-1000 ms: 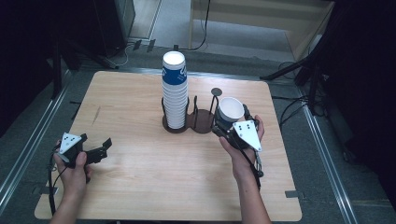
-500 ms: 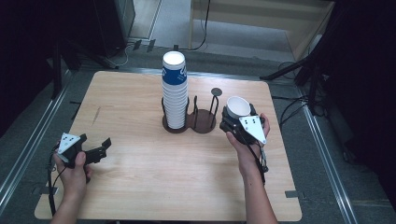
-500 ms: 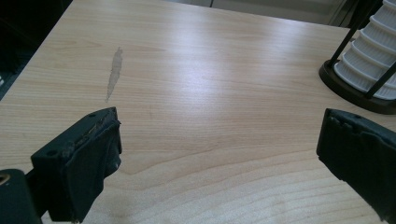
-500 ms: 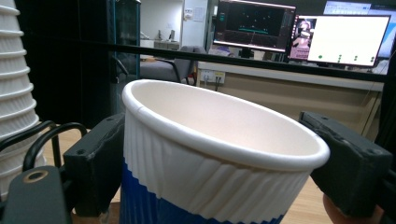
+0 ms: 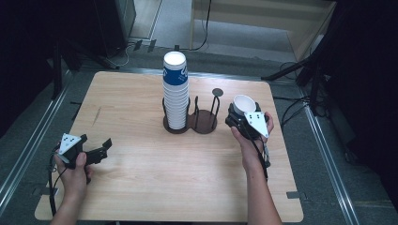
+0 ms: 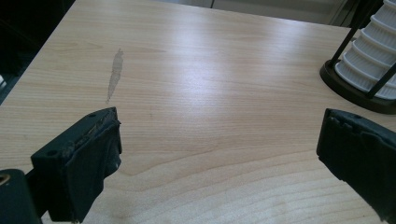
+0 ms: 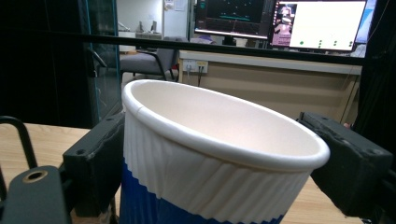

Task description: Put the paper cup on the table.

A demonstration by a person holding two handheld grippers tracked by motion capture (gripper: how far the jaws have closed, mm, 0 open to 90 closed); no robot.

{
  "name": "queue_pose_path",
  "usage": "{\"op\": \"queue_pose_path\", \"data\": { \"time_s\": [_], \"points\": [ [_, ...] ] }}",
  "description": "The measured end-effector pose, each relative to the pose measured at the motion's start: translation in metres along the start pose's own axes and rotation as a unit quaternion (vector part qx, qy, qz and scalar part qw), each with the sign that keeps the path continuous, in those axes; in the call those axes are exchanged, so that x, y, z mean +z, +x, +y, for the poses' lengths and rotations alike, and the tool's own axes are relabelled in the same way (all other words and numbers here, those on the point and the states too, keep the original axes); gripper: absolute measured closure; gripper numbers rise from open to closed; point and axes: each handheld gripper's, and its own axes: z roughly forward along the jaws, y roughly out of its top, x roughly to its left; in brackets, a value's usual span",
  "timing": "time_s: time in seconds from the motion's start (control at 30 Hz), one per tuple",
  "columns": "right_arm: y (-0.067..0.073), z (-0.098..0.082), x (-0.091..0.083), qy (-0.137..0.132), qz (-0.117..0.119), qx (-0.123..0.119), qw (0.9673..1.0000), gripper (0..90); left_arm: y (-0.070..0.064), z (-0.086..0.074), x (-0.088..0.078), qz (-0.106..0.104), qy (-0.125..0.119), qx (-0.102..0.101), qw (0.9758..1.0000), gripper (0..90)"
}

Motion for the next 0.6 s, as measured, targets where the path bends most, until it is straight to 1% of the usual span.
{"op": "queue_pose_path", "data": {
  "time_s": [0.07,0.13,0.2,0.27,0.37,0.43,0.53,0.6],
  "points": [
    [-0.003,-0.002,0.003,0.002,-0.001,-0.002,1.0,12.4,0.0,0.0,0.0,0.002,0.0,-0.005,1.0,0.8],
    [-0.005,-0.004,0.006,0.007,-0.014,-0.006,0.9999,12.3,0.0,0.0,0.0,0.003,-0.001,-0.007,1.0,0.8],
    [-0.009,-0.006,0.008,0.012,-0.021,-0.007,0.9997,12.2,0.0,0.0,0.0,0.003,-0.001,-0.004,1.0,0.8],
    [-0.014,-0.01,0.012,0.019,-0.027,-0.003,0.9995,12.2,0.0,0.0,0.0,0.002,0.0,-0.003,1.0,0.8],
    [-0.018,-0.015,0.017,0.03,-0.034,0.005,0.999,12.2,0.0,0.0,0.0,0.002,0.001,-0.006,1.0,0.8],
    [-0.02,-0.018,0.019,0.033,-0.037,0.002,0.9988,12.2,0.0,0.0,0.0,0.002,0.001,-0.006,1.0,0.8],
    [-0.022,-0.024,0.024,0.046,-0.044,0.004,0.998,12.2,0.001,0.0,0.001,0.001,0.001,-0.007,1.0,0.8],
    [-0.023,-0.028,0.027,0.052,-0.05,-0.008,0.9974,12.1,0.001,0.0,0.001,0.0,0.0,-0.008,1.0,0.8]
  ]
}}
